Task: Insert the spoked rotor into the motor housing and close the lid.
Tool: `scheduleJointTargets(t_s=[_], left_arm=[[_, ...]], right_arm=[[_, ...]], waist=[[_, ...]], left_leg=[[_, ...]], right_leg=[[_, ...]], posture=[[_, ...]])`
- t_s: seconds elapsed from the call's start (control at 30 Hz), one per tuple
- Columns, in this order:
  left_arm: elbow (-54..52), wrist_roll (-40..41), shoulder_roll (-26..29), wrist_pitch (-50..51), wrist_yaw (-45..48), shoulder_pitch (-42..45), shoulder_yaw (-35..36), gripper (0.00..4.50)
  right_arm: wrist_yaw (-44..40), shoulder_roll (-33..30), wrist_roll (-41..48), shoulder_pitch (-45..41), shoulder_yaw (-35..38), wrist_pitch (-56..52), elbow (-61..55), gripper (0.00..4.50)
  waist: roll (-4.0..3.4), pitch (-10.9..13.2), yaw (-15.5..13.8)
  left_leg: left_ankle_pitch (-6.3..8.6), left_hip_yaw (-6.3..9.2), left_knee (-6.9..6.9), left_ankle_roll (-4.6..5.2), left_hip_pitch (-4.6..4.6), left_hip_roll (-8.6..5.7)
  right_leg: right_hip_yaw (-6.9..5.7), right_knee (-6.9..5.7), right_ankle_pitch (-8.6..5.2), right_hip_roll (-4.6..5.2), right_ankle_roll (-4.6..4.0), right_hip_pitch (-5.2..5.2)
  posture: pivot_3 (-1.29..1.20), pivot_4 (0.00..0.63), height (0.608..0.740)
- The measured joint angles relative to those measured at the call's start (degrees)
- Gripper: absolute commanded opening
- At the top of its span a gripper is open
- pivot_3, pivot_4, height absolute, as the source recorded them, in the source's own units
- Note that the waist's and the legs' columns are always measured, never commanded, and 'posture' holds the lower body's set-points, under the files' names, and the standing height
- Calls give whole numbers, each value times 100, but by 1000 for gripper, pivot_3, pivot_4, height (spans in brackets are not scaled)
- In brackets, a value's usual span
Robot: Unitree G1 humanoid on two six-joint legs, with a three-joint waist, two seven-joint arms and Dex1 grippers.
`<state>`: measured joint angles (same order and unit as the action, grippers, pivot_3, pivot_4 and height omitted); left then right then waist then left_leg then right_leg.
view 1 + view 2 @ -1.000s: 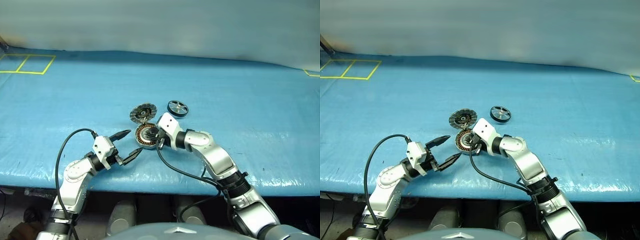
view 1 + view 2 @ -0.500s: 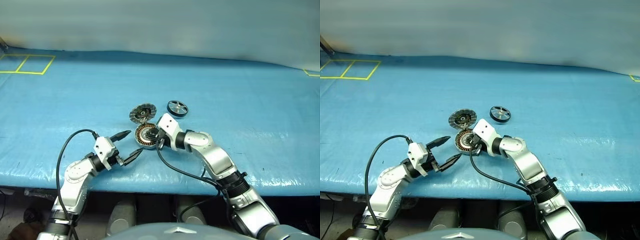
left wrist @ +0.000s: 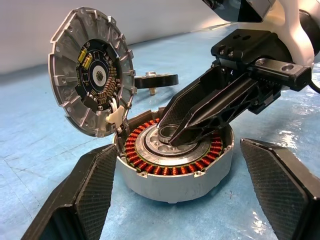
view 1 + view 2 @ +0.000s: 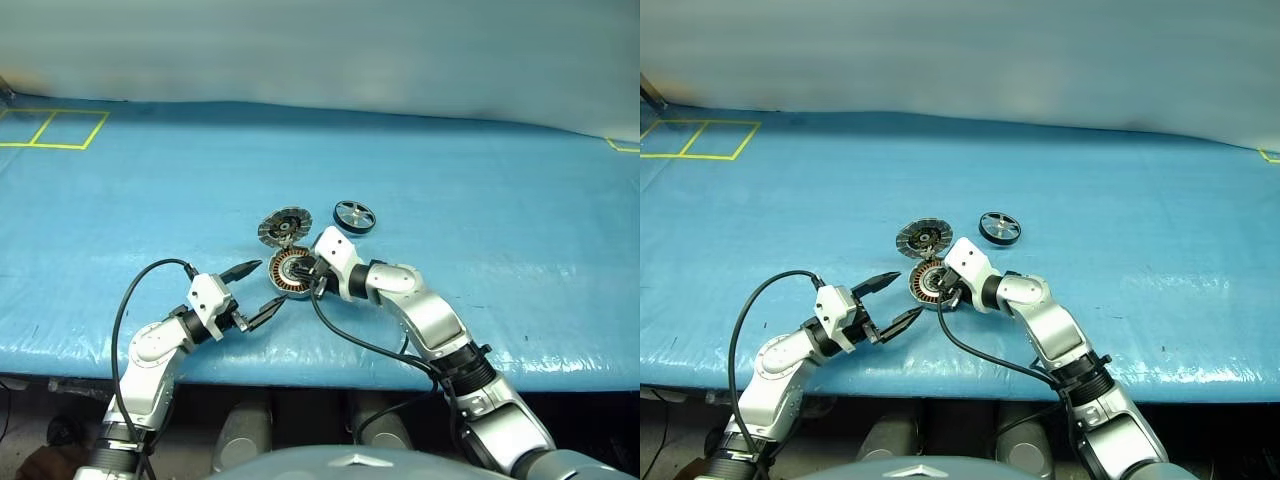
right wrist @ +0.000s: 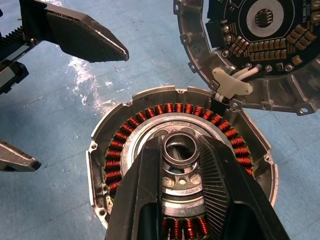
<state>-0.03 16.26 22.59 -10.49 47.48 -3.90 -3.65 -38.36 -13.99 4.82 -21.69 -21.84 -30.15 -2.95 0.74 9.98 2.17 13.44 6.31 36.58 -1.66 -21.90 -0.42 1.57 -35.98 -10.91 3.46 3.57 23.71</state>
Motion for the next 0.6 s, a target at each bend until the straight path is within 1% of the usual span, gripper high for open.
scheduleJointTargets(t_s=[0.6], left_arm=[[0, -51, 6, 0, -81, -1, -23, 4264]], right_arm=[[-22, -45, 17, 47, 12, -26, -52, 702]], waist=[[0, 0, -1]], left_leg=[[0, 0, -3, 0, 1, 0]], right_leg=[[0, 2, 0, 0, 0, 0]], posture=[[0, 150, 740]])
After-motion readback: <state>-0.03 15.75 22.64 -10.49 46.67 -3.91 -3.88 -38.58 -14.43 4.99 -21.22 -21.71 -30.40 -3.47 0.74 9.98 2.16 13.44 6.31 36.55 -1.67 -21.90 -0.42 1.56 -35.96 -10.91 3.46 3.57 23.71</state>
